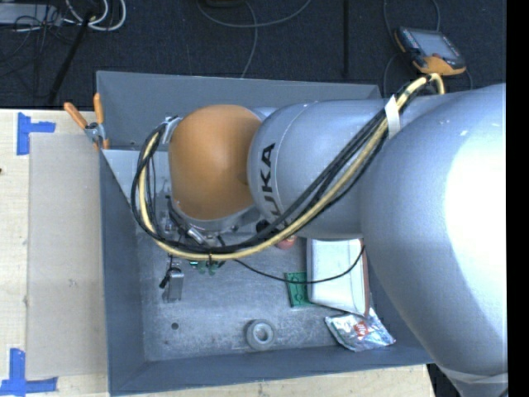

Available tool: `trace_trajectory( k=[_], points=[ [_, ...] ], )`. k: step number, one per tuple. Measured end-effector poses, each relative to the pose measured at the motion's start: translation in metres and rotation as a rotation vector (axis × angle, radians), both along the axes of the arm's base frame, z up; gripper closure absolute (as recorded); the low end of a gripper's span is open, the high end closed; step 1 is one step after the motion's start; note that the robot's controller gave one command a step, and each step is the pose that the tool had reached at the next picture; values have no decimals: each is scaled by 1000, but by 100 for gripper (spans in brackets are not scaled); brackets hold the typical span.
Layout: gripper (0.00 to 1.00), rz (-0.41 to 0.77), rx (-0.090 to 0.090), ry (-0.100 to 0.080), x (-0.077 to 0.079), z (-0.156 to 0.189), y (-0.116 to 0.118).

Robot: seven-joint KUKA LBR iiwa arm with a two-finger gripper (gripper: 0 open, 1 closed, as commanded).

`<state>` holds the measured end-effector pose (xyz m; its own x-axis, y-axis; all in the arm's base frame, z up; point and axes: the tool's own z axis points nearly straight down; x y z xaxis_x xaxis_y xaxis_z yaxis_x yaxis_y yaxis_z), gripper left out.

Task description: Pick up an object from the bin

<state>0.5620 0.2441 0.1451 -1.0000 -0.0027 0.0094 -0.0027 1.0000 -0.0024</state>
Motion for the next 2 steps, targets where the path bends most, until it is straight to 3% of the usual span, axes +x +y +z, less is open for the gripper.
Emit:
trace_trajectory(
  k=[1, 2],
  points=[
    [0, 298, 1, -4, 32, -71, -99],
    [0, 222, 4, -5, 13, -76, -82]
  ],
)
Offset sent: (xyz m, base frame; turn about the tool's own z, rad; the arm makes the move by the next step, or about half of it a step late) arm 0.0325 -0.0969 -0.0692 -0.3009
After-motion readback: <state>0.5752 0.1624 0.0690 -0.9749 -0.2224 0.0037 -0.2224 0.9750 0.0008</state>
